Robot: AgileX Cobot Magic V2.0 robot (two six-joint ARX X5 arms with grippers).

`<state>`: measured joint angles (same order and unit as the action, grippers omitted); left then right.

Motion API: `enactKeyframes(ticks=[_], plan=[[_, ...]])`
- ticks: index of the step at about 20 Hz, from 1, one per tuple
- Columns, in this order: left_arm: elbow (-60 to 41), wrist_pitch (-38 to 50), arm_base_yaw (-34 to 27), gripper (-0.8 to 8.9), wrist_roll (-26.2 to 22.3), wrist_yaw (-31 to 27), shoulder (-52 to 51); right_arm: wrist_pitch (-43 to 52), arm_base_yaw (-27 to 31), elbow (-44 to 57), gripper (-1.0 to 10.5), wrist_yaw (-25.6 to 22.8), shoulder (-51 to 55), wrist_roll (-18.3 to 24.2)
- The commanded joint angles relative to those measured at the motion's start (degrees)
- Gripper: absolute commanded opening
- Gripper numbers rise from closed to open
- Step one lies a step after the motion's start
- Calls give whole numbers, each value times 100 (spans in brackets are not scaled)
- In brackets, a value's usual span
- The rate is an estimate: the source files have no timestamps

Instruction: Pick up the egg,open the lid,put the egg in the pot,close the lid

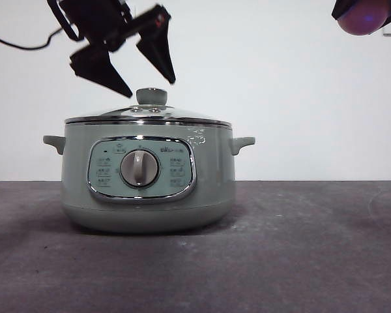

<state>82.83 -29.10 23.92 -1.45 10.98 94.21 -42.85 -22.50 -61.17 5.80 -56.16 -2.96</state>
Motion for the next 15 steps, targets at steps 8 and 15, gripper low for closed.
enactKeyframes(ticks=[8, 15], plan=[[4, 24, 131, 426, -2, -44, 229, 85, -7, 2, -12, 0, 2, 96], [4, 42, 243, -9, -4, -39, 229, 81, -7, 2, -12, 0, 2, 96]])
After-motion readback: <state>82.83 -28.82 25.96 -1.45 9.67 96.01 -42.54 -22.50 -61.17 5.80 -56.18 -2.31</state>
